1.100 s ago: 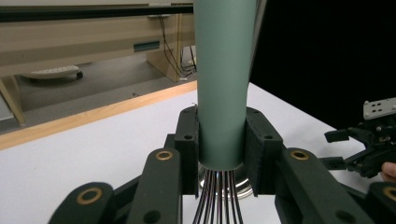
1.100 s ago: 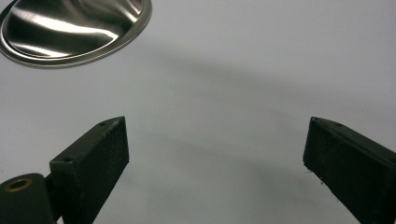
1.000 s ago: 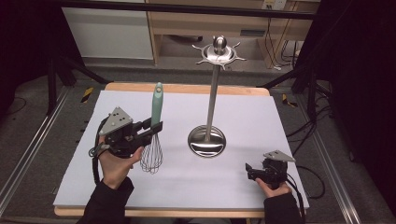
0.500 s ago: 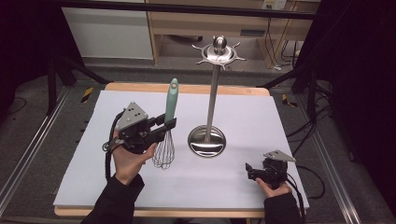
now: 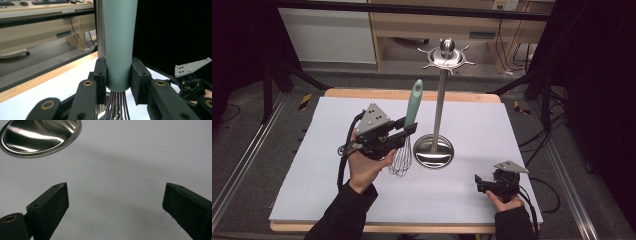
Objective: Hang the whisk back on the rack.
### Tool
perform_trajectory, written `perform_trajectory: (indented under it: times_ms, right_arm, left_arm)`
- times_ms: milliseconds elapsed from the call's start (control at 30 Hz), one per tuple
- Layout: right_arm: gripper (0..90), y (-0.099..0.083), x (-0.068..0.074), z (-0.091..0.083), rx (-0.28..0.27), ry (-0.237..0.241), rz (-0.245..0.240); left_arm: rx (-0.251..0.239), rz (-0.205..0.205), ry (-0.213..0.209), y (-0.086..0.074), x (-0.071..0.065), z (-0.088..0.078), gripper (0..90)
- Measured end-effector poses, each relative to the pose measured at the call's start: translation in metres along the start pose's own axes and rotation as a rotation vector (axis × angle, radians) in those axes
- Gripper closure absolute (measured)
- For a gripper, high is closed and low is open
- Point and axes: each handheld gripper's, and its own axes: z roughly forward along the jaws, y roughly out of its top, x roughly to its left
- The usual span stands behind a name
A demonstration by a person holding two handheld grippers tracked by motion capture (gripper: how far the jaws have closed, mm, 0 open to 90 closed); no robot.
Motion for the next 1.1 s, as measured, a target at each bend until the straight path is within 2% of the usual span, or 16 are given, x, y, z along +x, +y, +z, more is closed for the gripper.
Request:
perform_trajectory:
  times_ms: [400, 1100]
  right_arm:
    - [7.2, 0.000, 0.000, 0.000, -0.001, 0.006, 0.003]
    - [7.2, 0.001, 0.000, -0.001, -0.006, 0.007, 0.010]
  left_arm:
    - [-0.009, 0.033, -0.026, 0.017, -0.015, 0.015, 68.8]
    - [0.007, 0.061, -0.039, 0.031, -0.025, 0.041, 68.8]
